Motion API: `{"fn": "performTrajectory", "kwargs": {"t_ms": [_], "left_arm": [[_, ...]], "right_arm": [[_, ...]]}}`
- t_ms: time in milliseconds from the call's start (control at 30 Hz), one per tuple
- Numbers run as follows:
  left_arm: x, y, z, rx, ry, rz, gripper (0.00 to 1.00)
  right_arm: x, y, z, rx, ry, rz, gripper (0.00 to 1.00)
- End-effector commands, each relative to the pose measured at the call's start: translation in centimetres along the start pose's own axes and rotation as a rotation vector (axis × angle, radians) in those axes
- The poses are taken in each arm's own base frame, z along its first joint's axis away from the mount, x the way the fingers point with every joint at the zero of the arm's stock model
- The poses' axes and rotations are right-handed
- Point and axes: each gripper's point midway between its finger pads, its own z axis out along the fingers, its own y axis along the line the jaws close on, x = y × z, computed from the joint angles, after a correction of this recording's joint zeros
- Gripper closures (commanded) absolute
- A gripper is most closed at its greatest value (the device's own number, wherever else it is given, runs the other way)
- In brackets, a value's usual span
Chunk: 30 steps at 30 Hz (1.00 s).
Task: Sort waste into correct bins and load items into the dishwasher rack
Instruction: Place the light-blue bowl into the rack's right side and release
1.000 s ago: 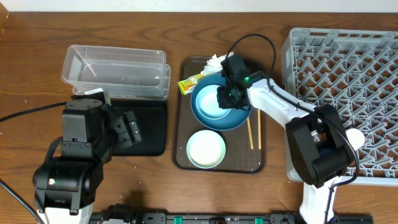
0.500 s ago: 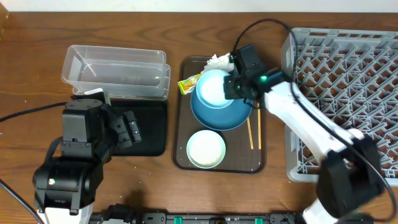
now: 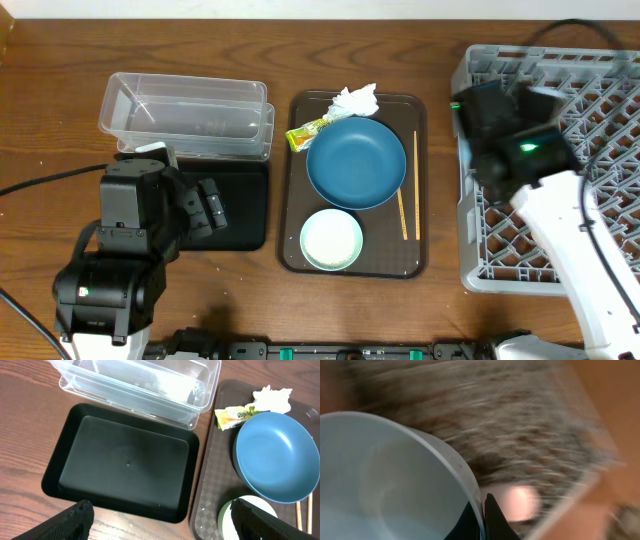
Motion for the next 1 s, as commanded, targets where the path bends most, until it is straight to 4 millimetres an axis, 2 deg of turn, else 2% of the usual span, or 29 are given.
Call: {"fn": "performTrajectory", "kwargs": {"t_ms": [0, 133, 267, 400, 600, 967], "left_arm": [[-0.4, 0.2, -0.3, -0.01, -0.016, -0.005, 0.1], [-0.4, 0.2, -0.3, -0.01, -0.016, -0.005, 0.1], [-0.4, 0.2, -0.3, -0.01, -0.016, -0.005, 0.1], [-0.4, 0.2, -0.3, -0.01, -0.016, -0.005, 0.1], [-0.4, 0.2, -0.3, -0.009, -0.017, -0.005, 0.1], [-0.4, 0.2, -0.3, -0.01, -0.016, -0.004, 0.1]], "right_arm": [[-2.4, -6.8, 1.8, 0.278, -0.092, 0.172, 0.99], [-1.8, -10.4, 4.4, 0.386, -0.02, 0.239, 0.99], [-1.6, -12.3, 6.3, 0.447, 0.014, 0.296, 0.99], [-1.8, -13.8, 8.8, 0.519, 0.051, 0.246, 0.99], [-2.4, -13.9, 12.7, 0.59, 0.086, 0.122, 0.99], [-5.1, -10.7, 17.6, 0.708, 0.057, -0.153, 0.99]]}}
